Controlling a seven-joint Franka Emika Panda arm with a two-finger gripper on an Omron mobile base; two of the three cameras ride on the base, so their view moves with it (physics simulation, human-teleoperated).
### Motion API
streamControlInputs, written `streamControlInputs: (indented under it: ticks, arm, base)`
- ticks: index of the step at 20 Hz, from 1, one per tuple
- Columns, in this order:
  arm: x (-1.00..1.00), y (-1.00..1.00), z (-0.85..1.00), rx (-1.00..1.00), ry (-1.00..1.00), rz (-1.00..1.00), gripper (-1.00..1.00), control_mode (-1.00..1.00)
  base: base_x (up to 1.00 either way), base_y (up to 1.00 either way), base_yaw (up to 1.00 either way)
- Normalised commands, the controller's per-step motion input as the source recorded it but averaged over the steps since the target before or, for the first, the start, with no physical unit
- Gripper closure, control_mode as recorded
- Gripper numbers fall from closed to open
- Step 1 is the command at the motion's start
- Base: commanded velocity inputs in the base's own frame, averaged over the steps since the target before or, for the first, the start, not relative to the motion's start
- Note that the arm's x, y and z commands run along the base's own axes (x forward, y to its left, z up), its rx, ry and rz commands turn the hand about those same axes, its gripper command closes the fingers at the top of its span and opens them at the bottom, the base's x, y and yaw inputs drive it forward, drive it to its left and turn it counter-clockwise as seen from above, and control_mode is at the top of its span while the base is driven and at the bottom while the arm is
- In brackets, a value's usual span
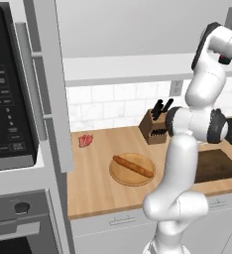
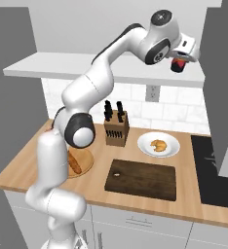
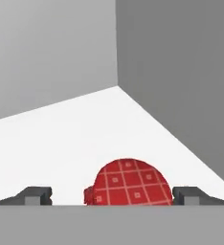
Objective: From the different types of pastries on the counter, select a croissant and place it on the cutting board. Then retrieve a jar of jam from the cabinet and place it alongside the croissant on the cutting board.
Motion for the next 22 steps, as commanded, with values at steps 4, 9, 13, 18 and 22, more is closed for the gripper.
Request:
streamControlInputs:
  ticks: [4,9,13,18,22]
  arm:
    - [0.16,-0.11,-0.22,0.0,0.07,0.0,1.0,-1.0]
    - [0.19,0.25,-0.15,0.04,0.02,-0.02,1.0,-1.0]
    - [0.22,0.4,0.02,0.0,0.0,0.0,1.0,-1.0]
    - [-0.01,0.2,0.03,0.0,0.0,0.0,1.0,-1.0]
    - [-0.39,0.08,0.05,0.0,0.0,-0.02,1.0,-1.0]
  base:
    - [0.0,0.0,0.0]
    - [0.0,0.0,0.0]
    - [0.0,0.0,0.0]
    - [0.0,0.0,0.0]
    - [0.0,0.0,0.0]
